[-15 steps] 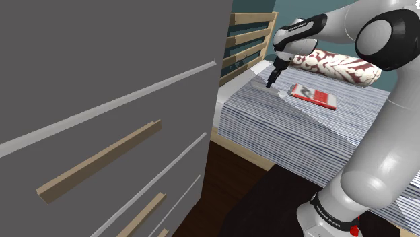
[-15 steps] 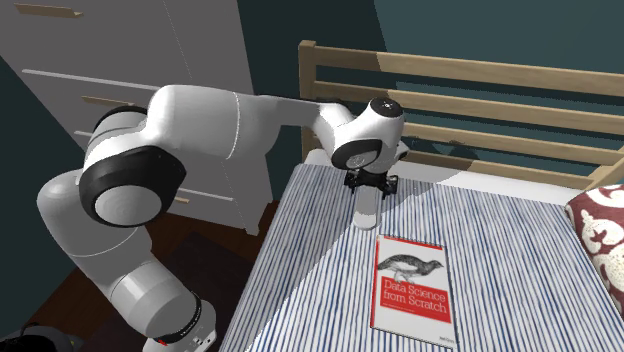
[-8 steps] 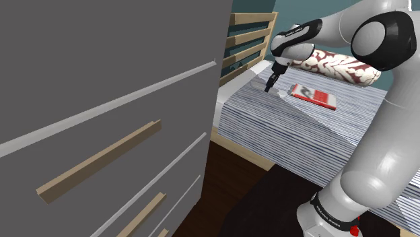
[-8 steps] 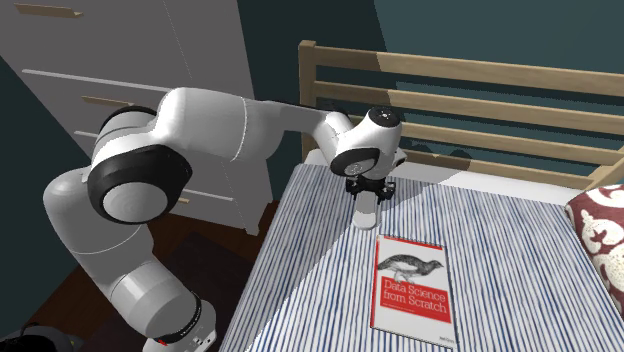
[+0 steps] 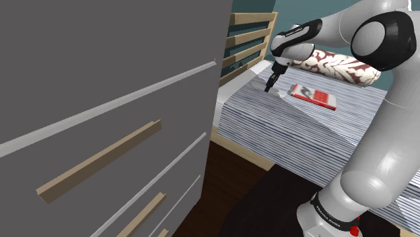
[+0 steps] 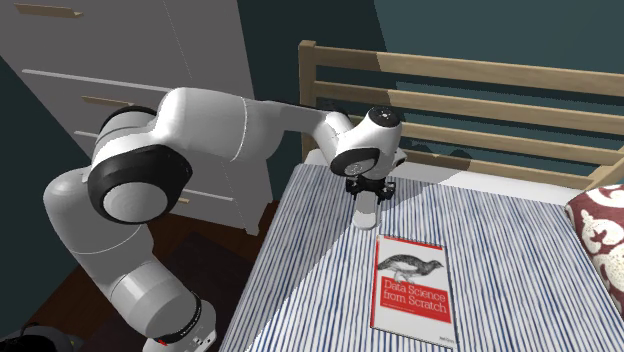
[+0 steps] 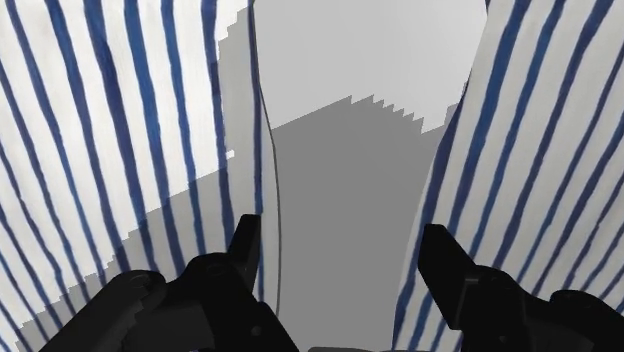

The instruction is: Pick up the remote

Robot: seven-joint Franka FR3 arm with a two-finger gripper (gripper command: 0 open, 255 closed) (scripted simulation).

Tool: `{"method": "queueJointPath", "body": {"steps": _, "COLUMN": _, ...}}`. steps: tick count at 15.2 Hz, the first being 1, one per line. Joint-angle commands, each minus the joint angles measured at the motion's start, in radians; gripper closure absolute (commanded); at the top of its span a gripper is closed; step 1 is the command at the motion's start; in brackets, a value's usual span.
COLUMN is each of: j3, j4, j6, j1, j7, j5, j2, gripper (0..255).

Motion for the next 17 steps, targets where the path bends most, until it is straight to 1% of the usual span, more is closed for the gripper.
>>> {"method": "queueJointPath", "body": {"steps": 1, "j3": -0.001, "j4": 0.008, "j6": -0.012, "j1": 0.001, "j7": 0.004, "j5": -0.005, "j2": -0.005, "gripper": 255}}
{"method": "queueJointPath", "body": {"steps": 15, "j3": -0.011, "j4": 0.136, "j6": -0.183, "j1": 0.006, "j7": 0.046, "j5": -0.052, "j2": -0.059, "gripper": 255}}
{"method": "queueJointPath", "body": {"steps": 17, "j3": -0.011, "j4": 0.137, "j6": -0.185, "j1": 0.006, "j7": 0.046, "j5": -0.052, "j2": -0.059, "gripper": 255}}
